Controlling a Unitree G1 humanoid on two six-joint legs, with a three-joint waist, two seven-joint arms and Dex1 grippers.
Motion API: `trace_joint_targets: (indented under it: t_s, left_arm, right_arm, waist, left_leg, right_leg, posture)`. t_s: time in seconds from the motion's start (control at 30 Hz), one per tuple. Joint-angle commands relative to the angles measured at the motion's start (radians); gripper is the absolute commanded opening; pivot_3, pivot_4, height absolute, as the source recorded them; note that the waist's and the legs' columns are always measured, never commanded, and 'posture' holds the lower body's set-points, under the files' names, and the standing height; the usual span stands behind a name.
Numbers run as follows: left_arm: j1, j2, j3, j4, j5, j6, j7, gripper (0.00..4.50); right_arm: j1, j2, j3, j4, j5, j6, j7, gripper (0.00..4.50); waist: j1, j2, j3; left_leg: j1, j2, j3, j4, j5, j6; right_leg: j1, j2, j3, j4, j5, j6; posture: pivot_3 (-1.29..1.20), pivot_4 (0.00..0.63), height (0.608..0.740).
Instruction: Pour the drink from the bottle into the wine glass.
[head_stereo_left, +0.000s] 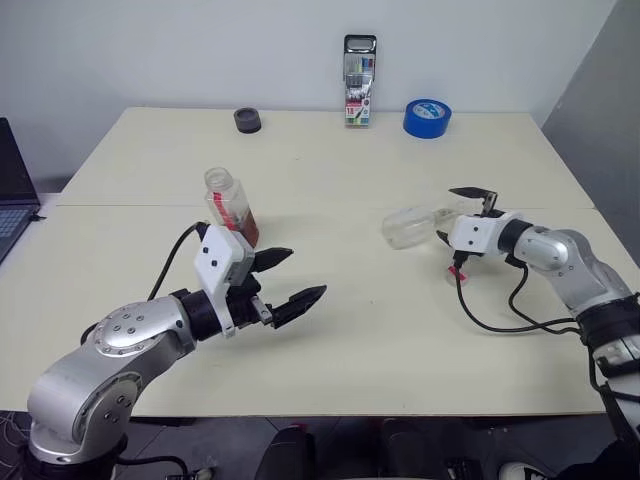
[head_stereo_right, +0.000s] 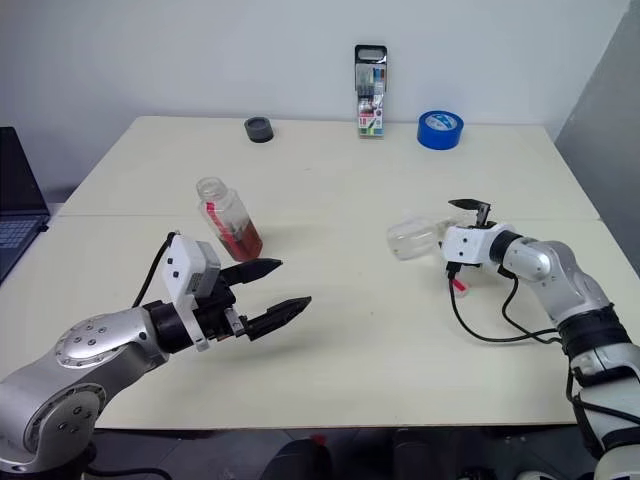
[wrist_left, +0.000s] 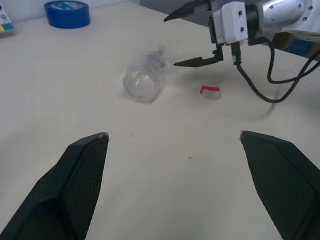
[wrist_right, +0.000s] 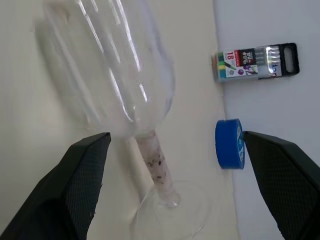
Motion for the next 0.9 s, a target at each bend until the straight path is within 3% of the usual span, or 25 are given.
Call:
trace_joint_targets:
  t_s: [0.03, 0.27, 0.43, 0.83, 0.9]
  left_arm:
    - [0.006, -0.005, -0.009, -0.024, -0.004, -0.028, 0.006, 4.49]
    - [0.011, -0.006, -0.023, -0.017, 0.000, -0.045, 0.010, 4.49]
    - [-0.005, -0.006, -0.035, -0.001, 0.013, -0.055, 0.015, 4.49]
    - [-0.011, -0.003, -0.026, 0.003, 0.000, -0.055, 0.030, 4.49]
    - [-0.013, -0.005, -0.024, 0.002, -0.003, -0.054, 0.035, 4.50]
  right_arm:
    - [-0.081, 0.003, 0.039, 0.111, -0.114, -0.083, -0.095, 4.50]
    - [-0.217, 0.066, 0.123, 0.356, -0.258, -0.069, -0.236, 4.50]
    - [-0.285, 0.137, 0.119, 0.502, -0.241, -0.015, -0.258, 4.50]
    - [-0.351, 0.194, 0.178, 0.611, -0.307, 0.042, -0.349, 4.50]
    - [-0.357, 0.197, 0.185, 0.613, -0.314, 0.035, -0.359, 4.12]
  waist:
    - [0.000, 0.000, 0.000]
    - [-0.001, 0.000, 0.000]
    - [-0.002, 0.000, 0.000]
    - [-0.003, 0.000, 0.000]
    - [-0.003, 0.000, 0.000]
  left_leg:
    - [0.000, 0.000, 0.000, 0.000, 0.000, 0.000]
    - [0.000, 0.000, 0.001, 0.000, 0.000, 0.000]
    - [0.000, 0.000, 0.000, 0.000, 0.000, 0.000]
    - [0.000, 0.000, 0.001, 0.000, 0.000, 0.000]
    - [0.000, 0.000, 0.001, 0.000, 0.000, 0.000]
  right_leg:
    - [0.000, 0.000, 0.000, 0.000, 0.000, 0.000]
    - [0.000, 0.000, 0.001, 0.000, 0.000, 0.000]
    - [0.000, 0.000, 0.001, 0.000, 0.000, 0.000]
    - [-0.001, 0.000, 0.001, 0.001, 0.000, 0.000]
    - [-0.001, 0.000, 0.001, 0.000, 0.000, 0.000]
  posture:
    - [0.00, 0.150, 0.740]
    - [0.00, 0.150, 0.740]
    - [0.00, 0.150, 0.740]
    - [0.00, 0.150, 0.740]
    - [0.00, 0.150, 0.740]
